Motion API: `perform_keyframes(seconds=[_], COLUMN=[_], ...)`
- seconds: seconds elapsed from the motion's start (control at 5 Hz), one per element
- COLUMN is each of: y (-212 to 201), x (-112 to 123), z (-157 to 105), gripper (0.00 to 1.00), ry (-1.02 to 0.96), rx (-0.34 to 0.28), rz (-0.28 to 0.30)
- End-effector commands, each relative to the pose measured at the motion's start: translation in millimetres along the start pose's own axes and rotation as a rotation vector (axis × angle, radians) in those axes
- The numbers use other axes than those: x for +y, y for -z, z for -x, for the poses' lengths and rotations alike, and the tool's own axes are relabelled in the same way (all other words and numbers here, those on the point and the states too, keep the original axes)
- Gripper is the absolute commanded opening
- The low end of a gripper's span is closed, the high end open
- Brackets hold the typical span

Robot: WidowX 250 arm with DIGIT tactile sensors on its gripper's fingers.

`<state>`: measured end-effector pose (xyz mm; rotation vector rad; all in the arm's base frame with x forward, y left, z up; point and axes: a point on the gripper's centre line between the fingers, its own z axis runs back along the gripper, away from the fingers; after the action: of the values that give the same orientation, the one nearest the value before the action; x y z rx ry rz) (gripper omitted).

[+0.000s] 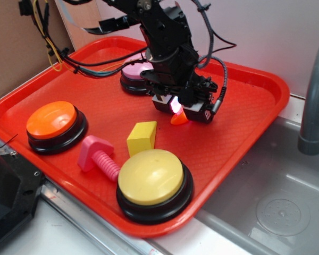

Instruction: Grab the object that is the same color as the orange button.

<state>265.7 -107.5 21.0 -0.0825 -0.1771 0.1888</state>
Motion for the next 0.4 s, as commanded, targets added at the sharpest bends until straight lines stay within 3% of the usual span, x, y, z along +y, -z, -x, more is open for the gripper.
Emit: perform_keyframes(seconds=[0.0,0.2], y=[-9,-26], x=[2,4], z=[-1,-7], gripper=[0.0,0.0], ry=[-0.041,-0.013], rx=[0.037,0.068], rz=[-0.053,-0.091])
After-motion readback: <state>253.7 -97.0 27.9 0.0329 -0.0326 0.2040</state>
